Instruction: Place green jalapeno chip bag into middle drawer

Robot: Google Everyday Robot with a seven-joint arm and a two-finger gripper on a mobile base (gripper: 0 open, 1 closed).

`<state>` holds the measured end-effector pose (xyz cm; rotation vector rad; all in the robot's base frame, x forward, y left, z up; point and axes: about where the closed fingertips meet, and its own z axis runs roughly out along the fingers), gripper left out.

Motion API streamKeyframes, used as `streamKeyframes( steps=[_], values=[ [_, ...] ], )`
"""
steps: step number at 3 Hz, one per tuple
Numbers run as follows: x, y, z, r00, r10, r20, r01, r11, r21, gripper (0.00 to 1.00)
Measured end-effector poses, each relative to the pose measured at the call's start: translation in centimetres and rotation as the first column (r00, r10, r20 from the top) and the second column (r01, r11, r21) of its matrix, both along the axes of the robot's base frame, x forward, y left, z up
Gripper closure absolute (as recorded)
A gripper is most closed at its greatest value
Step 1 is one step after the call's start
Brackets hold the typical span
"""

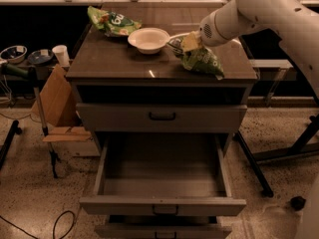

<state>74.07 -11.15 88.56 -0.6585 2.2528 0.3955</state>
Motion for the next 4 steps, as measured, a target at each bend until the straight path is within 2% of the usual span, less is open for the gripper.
streamKeyframes(
  steps=[1,2,3,4],
  values=[
    [-1.5,-0.8,1.2,0.9995,0.013,0.03,-0.013,1.0,-0.001,0.89],
    [-3.6,-1.8,2.2,0.9974,0.029,0.066,-0.028,1.0,-0.005,1.0],
    [-8.7,-2.2,4.0,0.9888,0.081,0.125,-0.079,0.997,-0.025,1.0],
    [-14.6,0.0,4.6,0.972,0.186,0.144,-0.18,0.982,-0.054,1.0]
  ],
)
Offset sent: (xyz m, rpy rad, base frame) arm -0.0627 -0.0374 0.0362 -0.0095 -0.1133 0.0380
